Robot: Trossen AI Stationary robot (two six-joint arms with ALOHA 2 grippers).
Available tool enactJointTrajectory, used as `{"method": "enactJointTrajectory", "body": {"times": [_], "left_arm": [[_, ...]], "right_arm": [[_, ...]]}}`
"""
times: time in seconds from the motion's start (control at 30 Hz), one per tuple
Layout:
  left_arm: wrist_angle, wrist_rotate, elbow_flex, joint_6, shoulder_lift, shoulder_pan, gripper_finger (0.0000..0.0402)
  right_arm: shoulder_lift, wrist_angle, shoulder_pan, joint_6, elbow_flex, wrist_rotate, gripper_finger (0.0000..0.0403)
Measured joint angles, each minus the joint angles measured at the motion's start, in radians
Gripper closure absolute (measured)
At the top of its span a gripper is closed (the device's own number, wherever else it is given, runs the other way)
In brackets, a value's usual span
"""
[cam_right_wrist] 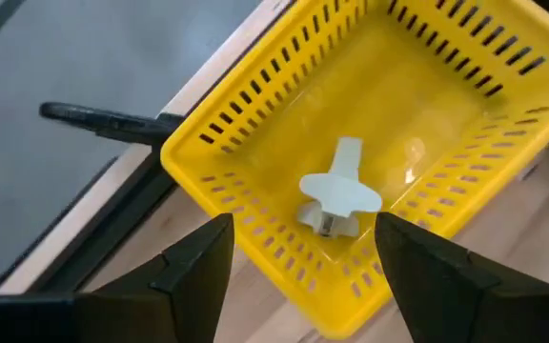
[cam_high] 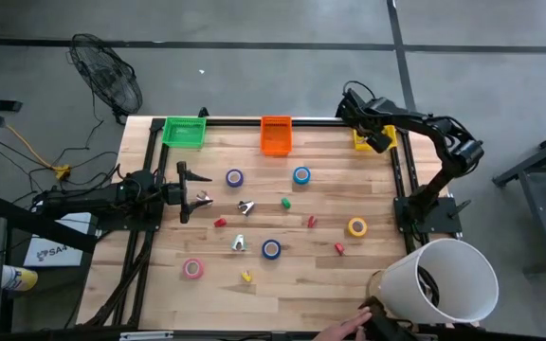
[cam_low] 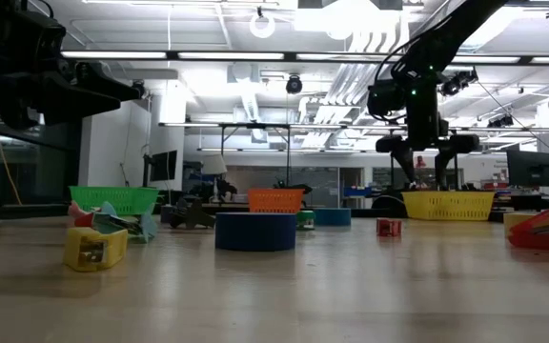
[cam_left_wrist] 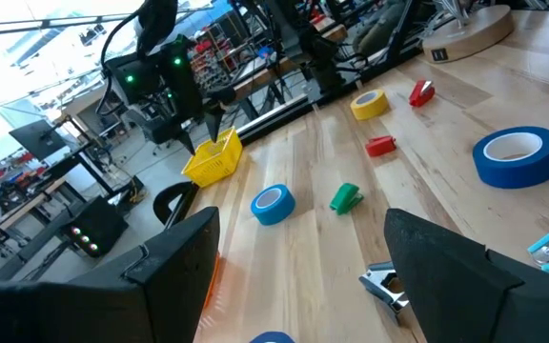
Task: Pick and place Stapler, Stapler remover, tape
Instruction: Put the yellow tape into the orange bin
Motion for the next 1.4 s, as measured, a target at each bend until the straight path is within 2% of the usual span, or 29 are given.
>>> {"method": "enactJointTrajectory", "body": {"times": [0.4,0.6,0.77,1.03,1.4], "left_arm": [[0.000,0.000,0.000,0.000,0.000,0.000,0.0108],[0.000,0.000,0.000,0.000,0.000,0.000,0.0108],[0.000,0.000,0.000,0.000,0.000,0.000,0.0108],[0.000,0.000,0.000,0.000,0.000,0.000,0.0108],[0.000,0.000,0.000,0.000,0.000,0.000,0.0108]], "right_arm": [[0.000,0.085,0.074,-0.415,0.000,-0.101,0.0155],[0.000,0.085,0.146,-0.581,0.000,-0.205,0.0155],[0.000,0.050,0.227,-0.635,0.000,-0.314,0.0155],[0.000,-0.076,0.354,-0.694,0.000,-0.416,0.0155],[0.000,-0.336,0.555,-0.744,0.000,-0.390,0.0155]]}}
